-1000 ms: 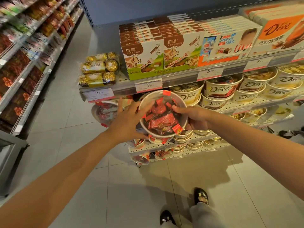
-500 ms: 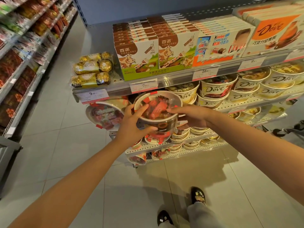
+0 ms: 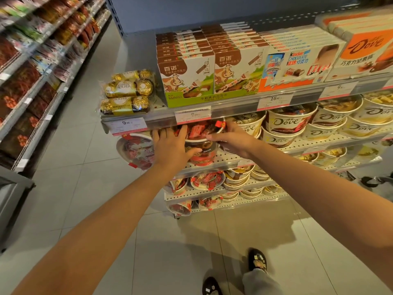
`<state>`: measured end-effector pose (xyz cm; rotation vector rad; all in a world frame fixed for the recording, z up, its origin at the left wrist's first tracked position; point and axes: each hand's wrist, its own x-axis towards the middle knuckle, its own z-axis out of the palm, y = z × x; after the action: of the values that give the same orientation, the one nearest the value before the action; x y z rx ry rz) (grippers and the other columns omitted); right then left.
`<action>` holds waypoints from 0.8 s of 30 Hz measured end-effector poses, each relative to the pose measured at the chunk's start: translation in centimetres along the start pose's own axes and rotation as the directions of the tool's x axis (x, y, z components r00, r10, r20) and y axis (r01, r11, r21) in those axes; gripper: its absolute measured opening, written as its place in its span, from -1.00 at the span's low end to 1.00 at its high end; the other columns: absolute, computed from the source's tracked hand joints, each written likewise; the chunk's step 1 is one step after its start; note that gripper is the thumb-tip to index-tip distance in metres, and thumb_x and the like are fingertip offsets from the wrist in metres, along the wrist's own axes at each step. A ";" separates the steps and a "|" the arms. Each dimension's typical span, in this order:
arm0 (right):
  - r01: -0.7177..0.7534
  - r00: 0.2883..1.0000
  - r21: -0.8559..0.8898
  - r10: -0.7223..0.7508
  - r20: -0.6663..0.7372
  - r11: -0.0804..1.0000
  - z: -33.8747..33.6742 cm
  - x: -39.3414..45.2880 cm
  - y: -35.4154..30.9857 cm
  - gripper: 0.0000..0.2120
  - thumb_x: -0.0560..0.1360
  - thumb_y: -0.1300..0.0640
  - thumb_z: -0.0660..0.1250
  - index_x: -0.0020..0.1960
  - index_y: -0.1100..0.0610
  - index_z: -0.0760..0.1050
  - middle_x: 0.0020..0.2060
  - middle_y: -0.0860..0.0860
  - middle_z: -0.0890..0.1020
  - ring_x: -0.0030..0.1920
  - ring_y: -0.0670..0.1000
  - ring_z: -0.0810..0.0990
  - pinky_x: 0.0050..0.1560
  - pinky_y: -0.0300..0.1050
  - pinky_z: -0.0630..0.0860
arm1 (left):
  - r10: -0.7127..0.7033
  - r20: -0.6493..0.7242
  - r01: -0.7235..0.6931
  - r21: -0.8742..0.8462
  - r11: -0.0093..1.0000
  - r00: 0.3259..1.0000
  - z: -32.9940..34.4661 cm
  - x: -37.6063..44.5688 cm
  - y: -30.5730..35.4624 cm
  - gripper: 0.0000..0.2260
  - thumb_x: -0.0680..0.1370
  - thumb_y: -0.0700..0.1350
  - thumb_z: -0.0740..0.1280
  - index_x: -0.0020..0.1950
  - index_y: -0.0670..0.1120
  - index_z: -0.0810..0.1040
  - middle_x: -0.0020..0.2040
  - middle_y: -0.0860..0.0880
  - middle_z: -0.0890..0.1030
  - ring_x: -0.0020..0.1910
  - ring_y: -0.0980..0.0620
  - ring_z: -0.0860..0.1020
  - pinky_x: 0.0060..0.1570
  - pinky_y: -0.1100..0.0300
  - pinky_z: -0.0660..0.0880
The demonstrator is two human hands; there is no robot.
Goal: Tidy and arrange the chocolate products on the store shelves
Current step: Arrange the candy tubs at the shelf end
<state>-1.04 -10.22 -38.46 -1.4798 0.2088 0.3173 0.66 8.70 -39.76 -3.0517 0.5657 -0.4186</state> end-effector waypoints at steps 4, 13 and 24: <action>0.087 0.989 -0.032 -0.090 -0.115 0.996 0.3 0.7 0.2 -0.30 0.35 0.35 0.46 0.36 0.08 0.20 0.16 0.08 0.53 0.16 0.04 0.52 0.19 0.01 0.48 | -0.024 0.035 0.022 0.059 0.998 0.999 0.3 0.8 0.1 -0.36 0.46 0.32 0.20 0.43 0.00 0.25 0.29 -0.19 0.47 0.35 -0.18 0.33 0.39 -0.15 0.03; 0.147 0.957 -0.381 -0.229 -0.177 0.913 -0.4 1.4 -0.1 -0.68 0.55 0.19 0.26 0.29 0.17 0.43 0.19 0.14 0.54 0.19 0.14 0.51 0.21 0.08 0.46 | 0.068 -0.005 -0.068 0.053 0.996 0.998 0.5 1.0 -0.5 -0.54 0.54 -0.04 0.27 0.43 -0.01 0.28 0.24 -0.11 0.55 0.32 -0.15 0.38 0.36 -0.11 0.08; 0.159 0.916 -0.596 -0.343 -0.209 0.787 -0.6 2.4 0.0 -0.70 0.51 0.05 0.33 0.18 0.17 0.49 -0.04 0.08 0.56 -0.10 0.00 0.44 -0.13 -0.16 0.31 | 0.068 0.079 -0.078 0.119 0.990 0.995 0.1 1.4 -0.9 -0.53 0.59 -0.04 0.17 0.49 0.06 0.15 0.30 -0.06 0.50 0.37 -0.10 0.32 0.34 -0.06 0.06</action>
<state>1.25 -10.64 -39.26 -2.1338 0.1639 -0.0949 2.25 9.05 -39.45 -2.9059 0.6216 -0.3234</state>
